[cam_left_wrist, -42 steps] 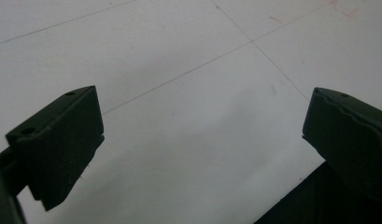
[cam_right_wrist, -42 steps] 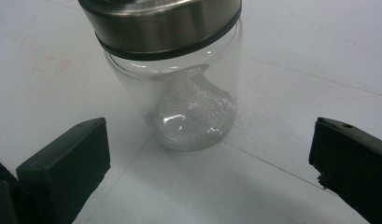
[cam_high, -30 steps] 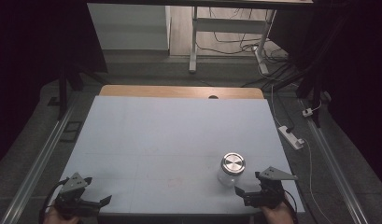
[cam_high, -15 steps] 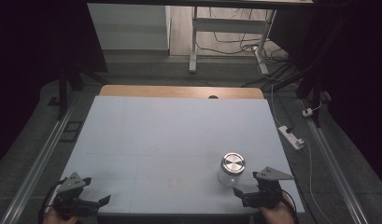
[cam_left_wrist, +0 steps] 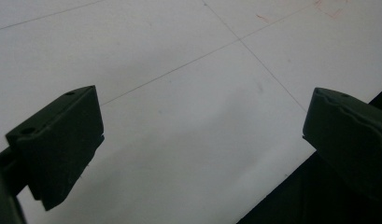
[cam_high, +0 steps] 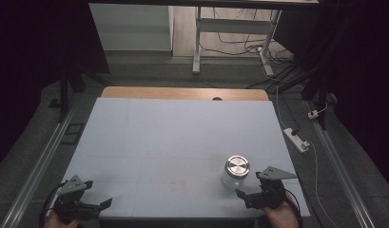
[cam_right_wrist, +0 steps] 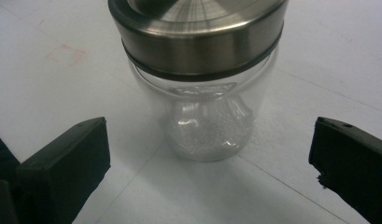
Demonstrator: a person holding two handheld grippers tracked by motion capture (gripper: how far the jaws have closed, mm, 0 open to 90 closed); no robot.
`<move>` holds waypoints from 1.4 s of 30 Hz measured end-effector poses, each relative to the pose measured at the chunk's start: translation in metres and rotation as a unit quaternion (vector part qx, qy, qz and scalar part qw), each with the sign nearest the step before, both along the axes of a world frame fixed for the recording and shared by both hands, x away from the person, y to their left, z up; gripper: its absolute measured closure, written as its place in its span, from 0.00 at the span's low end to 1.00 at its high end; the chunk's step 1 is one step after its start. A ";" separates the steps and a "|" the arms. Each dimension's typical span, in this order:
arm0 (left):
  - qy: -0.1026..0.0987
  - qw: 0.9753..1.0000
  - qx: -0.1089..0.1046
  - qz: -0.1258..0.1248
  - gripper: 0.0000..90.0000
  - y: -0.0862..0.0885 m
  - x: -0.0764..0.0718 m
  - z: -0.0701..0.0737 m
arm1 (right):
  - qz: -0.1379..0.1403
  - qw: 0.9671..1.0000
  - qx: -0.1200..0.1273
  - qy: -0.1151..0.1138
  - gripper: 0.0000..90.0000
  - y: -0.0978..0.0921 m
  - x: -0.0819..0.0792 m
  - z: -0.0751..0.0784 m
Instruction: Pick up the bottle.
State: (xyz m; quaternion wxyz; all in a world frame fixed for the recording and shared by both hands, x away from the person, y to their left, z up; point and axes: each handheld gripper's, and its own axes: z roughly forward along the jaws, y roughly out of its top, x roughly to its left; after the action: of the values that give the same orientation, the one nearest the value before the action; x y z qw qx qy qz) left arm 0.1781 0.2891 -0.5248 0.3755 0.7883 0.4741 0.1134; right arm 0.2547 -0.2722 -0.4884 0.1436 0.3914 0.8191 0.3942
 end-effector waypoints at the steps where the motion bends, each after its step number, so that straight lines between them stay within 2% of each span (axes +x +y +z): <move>1: 0.000 1.000 -0.001 0.000 0.00 0.000 0.000 0.000 | 0.003 1.000 -0.002 0.000 0.00 0.001 0.001 0.001; 7: 0.001 1.000 -0.002 0.001 0.00 0.000 0.000 0.000 | 0.011 1.000 -0.010 -0.014 0.00 0.008 0.006 0.001; 9: 0.001 1.000 -0.002 0.000 0.00 0.000 0.000 0.000 | 0.018 1.000 -0.004 -0.018 0.00 0.010 0.008 0.000; 12: 0.002 1.000 0.000 -0.001 0.00 0.000 0.001 0.000 | 0.019 1.000 -0.004 -0.016 0.00 0.012 0.010 -0.002; 14: 0.002 1.000 0.000 -0.002 0.00 0.000 0.001 0.000 | 0.016 1.000 -0.012 -0.013 0.00 0.016 0.013 -0.004; 17: 0.002 1.000 0.001 -0.001 0.00 -0.001 0.001 -0.001 | 0.012 1.000 -0.003 -0.006 0.00 0.019 0.015 -0.004; 19: 0.002 1.000 0.001 -0.002 0.00 0.000 0.001 0.000 | 0.013 1.000 -0.007 -0.005 0.00 0.021 0.017 -0.005; 26: 0.003 1.000 0.001 -0.002 0.00 -0.001 0.001 -0.001 | 0.018 1.000 -0.006 -0.012 0.00 0.025 0.025 -0.006; 33: 0.003 1.000 0.001 -0.003 0.00 -0.001 0.001 -0.001 | 0.016 1.000 -0.021 -0.016 0.00 0.031 0.031 -0.008; 42: 0.006 1.000 0.004 -0.005 0.00 -0.001 0.002 -0.001 | 0.014 1.000 -0.020 -0.018 0.00 0.035 0.034 -0.009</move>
State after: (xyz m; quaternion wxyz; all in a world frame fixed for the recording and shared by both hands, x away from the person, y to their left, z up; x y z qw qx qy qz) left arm 0.1797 0.2880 -0.5254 0.3702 0.7928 0.4720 0.1080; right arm 0.2891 -0.2375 -0.4975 0.1603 0.3694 0.8296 0.3867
